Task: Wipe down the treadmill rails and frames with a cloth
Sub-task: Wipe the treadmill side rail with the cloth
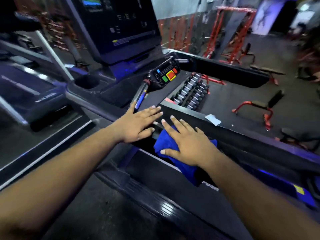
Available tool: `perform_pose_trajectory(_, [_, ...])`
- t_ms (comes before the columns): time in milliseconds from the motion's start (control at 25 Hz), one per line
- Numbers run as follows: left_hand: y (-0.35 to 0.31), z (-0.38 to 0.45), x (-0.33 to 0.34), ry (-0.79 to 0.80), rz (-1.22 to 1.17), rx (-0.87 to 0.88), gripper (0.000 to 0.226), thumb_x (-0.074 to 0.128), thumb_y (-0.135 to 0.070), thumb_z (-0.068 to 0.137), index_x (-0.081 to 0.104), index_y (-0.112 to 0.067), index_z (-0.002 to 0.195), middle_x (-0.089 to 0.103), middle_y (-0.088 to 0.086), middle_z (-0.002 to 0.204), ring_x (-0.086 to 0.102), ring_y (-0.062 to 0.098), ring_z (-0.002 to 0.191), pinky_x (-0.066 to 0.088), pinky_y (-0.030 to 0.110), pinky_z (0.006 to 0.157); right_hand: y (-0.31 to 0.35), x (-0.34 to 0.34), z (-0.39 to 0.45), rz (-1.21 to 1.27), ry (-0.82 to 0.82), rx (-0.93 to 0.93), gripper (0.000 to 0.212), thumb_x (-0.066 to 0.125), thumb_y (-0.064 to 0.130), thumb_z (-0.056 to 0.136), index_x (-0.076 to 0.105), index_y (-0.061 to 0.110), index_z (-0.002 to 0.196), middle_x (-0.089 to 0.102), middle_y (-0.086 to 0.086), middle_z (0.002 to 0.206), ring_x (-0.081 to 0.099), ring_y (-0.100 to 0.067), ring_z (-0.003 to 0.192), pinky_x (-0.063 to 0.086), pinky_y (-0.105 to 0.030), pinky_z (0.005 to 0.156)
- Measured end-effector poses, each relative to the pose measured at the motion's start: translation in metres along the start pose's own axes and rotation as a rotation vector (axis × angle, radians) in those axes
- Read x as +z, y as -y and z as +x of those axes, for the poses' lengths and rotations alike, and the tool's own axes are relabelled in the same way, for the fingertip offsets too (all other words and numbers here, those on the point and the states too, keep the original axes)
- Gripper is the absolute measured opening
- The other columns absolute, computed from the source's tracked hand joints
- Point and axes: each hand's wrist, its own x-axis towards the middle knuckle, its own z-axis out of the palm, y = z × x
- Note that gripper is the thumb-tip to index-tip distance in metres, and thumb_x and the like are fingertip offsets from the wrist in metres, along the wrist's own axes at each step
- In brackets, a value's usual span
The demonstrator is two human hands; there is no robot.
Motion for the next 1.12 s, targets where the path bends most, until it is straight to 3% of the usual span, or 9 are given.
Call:
perform_pose_trajectory(240, [0.012, 0.014, 0.002, 0.057, -0.042, 0.123, 0.071, 0.015, -0.056, 0.093, 0.005, -0.029, 0.158, 0.002, -0.007, 0.166, 0.005, 0.007, 0.152, 0.002, 0.065, 0.118, 0.006, 0.011, -0.003, -0.018, -0.128, 0.094, 0.092, 0.029, 0.085, 0.082, -0.007, 0.039, 0.154, 0.016, 0.001, 0.164, 0.031, -0.022, 0.145, 0.042, -0.05, 0.104])
perform_pose_trajectory(440, [0.024, 0.021, -0.006, 0.143, -0.021, 0.213, 0.076, 0.008, -0.068, 0.092, 0.001, -0.031, 0.158, -0.004, -0.008, 0.166, 0.0, 0.005, 0.152, 0.0, 0.063, 0.119, 0.01, 0.009, -0.006, -0.004, -0.186, 0.17, 0.101, 0.035, 0.088, 0.078, 0.014, 0.027, 0.155, 0.034, 0.006, 0.157, 0.042, -0.016, 0.137, 0.047, -0.043, 0.099])
perform_pose_trajectory(640, [0.043, 0.044, -0.011, 0.211, 0.019, 0.372, 0.083, 0.006, -0.075, 0.086, -0.008, -0.032, 0.157, -0.011, -0.01, 0.165, -0.003, 0.004, 0.151, 0.001, 0.061, 0.12, 0.025, 0.003, -0.006, 0.031, -0.162, 0.351, 0.11, 0.023, 0.099, 0.065, 0.024, 0.033, 0.153, 0.042, 0.011, 0.15, 0.046, -0.015, 0.132, 0.044, -0.043, 0.1])
perform_pose_trajectory(760, [0.059, 0.048, -0.009, 0.197, 0.04, 0.47, 0.087, -0.003, -0.078, 0.082, -0.013, -0.032, 0.155, -0.013, -0.011, 0.165, -0.004, 0.004, 0.151, 0.0, 0.058, 0.121, 0.03, 0.007, -0.008, -0.009, -0.205, 0.512, 0.104, 0.015, 0.099, 0.064, 0.031, 0.041, 0.149, 0.051, 0.015, 0.142, 0.049, -0.014, 0.129, 0.04, -0.04, 0.1])
perform_pose_trajectory(880, [0.086, 0.04, -0.008, 0.146, 0.001, 0.533, 0.084, -0.005, -0.072, 0.082, -0.012, -0.032, 0.155, -0.013, -0.013, 0.164, -0.004, 0.003, 0.151, -0.002, 0.056, 0.121, 0.05, 0.022, -0.009, 0.026, -0.347, 0.738, 0.089, 0.022, 0.093, 0.074, 0.045, 0.041, 0.142, 0.057, 0.014, 0.136, 0.048, -0.013, 0.131, 0.03, -0.043, 0.108])
perform_pose_trajectory(1040, [0.126, 0.019, -0.008, 0.1, -0.071, 0.587, 0.082, -0.008, -0.071, 0.082, -0.014, -0.034, 0.154, -0.016, -0.016, 0.162, -0.01, -0.001, 0.149, -0.002, 0.056, 0.121, 0.115, 0.039, 0.053, 0.019, -0.642, 1.218, 0.081, 0.02, 0.085, 0.082, 0.055, 0.036, 0.136, 0.054, 0.012, 0.142, 0.039, -0.015, 0.139, 0.018, -0.056, 0.117])
perform_pose_trajectory(1120, [0.144, 0.012, -0.009, 0.143, -0.223, 0.584, 0.086, -0.008, -0.082, 0.078, -0.018, -0.037, 0.151, -0.016, -0.021, 0.159, -0.012, -0.007, 0.146, -0.002, 0.052, 0.121, 0.171, 0.051, 0.12, 0.038, -0.729, 1.172, 0.071, 0.032, 0.075, 0.085, 0.054, 0.033, 0.137, 0.051, 0.009, 0.145, 0.037, -0.017, 0.14, 0.015, -0.058, 0.117])
